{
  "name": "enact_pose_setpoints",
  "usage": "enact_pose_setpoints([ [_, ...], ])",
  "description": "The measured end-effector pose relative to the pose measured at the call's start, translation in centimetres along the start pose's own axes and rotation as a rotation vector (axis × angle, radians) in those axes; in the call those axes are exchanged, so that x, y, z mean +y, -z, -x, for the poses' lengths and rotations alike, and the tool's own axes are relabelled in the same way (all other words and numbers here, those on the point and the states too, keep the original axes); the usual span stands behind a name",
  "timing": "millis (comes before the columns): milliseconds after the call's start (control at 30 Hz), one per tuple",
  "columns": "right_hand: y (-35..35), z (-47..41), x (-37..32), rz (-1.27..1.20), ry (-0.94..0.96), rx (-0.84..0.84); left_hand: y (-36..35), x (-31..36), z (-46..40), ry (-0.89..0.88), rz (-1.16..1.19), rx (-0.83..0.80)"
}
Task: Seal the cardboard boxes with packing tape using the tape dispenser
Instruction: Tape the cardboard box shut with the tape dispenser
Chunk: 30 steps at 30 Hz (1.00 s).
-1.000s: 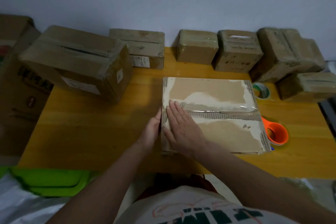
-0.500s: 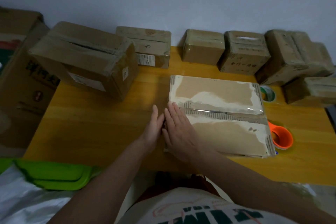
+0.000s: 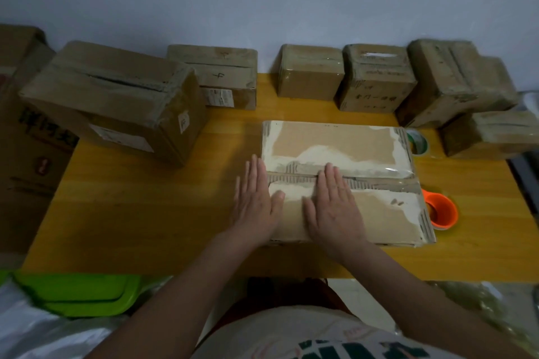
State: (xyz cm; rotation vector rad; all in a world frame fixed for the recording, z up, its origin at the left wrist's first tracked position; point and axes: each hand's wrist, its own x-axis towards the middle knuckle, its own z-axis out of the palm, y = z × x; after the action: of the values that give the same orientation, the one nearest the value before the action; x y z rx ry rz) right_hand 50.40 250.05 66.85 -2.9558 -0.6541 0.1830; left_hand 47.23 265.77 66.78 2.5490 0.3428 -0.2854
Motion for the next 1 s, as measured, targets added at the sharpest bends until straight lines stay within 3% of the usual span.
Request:
enact_pose_setpoints([
  [100,0.3,-0.3,-1.5,-0.04,0.084,0.015,0.5,1.1,-0.2,-0.109,-0.291,0.024],
  [167,0.4,-0.4,-1.2,-0.056,0.198,-0.041,0.7,1.4,-0.1,-0.181,-0.378,-0.02],
  [233,0.5,-0.5,0.6,-0.035,0.199,-0.036,0.7,1.5,-0.1,-0.18,-0.417,-0.049],
  [700,1.6,0.7,8.6,0.035,-0.395,0.015,1.0,2.1,0.3,-0.127,-0.448,-0.084],
  [1000,2.3,0.2,8.7,-0.287,-0.562,0.164,3.6,0.0,-4.0,-0.216,-0.561,-0.122],
])
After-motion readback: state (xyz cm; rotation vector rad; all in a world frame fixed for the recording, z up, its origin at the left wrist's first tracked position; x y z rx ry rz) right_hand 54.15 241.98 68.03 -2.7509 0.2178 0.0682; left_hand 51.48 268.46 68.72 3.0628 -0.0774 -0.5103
